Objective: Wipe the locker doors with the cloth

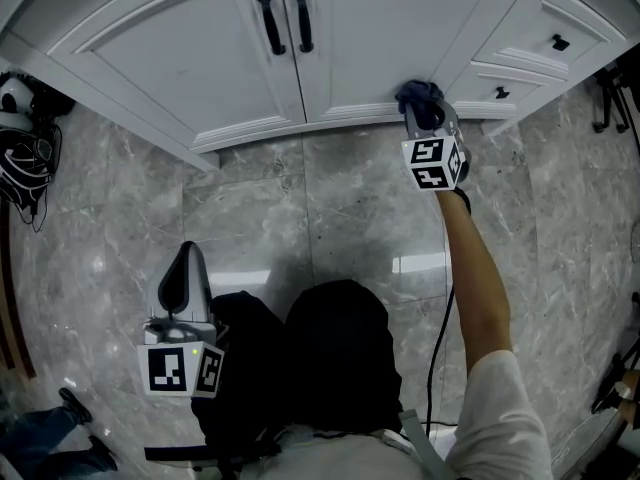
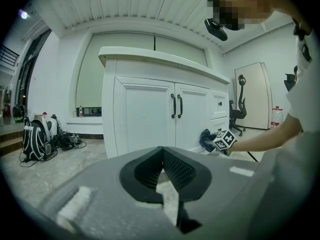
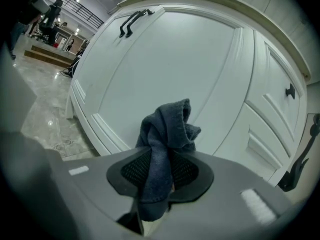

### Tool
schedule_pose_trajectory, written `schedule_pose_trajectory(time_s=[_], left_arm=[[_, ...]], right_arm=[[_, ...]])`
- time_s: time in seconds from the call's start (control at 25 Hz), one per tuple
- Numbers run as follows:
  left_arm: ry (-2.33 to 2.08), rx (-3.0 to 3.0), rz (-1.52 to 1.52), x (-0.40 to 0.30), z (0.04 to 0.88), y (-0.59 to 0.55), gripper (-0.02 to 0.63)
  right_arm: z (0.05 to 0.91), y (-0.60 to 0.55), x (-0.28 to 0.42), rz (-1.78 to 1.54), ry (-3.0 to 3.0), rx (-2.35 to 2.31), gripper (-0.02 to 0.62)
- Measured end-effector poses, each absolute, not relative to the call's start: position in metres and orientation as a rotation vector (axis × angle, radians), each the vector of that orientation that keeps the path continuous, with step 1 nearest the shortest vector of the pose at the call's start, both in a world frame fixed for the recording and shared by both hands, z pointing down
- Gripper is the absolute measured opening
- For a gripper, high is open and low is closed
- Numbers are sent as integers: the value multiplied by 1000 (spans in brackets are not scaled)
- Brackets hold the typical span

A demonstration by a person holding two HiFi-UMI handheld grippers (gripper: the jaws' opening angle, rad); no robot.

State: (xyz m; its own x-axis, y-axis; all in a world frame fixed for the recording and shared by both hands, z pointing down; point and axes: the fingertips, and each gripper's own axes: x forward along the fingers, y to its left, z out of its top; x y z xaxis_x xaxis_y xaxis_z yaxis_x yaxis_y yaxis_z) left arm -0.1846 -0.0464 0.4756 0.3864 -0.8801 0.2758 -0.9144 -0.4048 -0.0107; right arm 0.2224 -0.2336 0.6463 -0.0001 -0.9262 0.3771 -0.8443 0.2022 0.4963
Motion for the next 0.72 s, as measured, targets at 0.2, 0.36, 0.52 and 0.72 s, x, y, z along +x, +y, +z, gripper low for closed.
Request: schedule_pose_trajectory(time_s=[0.2,0.36,0.52,0.72], left_arm=[[-1613,2490,361,-187,480,-48,2],[-1613,2484,357,-192,482,-48,2],[-1617,2480,347,-199,483,-49,2],[-1627,2458,312,-211,488,-47,2]], right_arm=[[659,-235,208,-87,-1856,1677,104],[666,-237,180,-52,-1884,1672,104],[670,-240,150,-30,-1914,1658,104],[671,-244,112,-7,-1948,1637,104]])
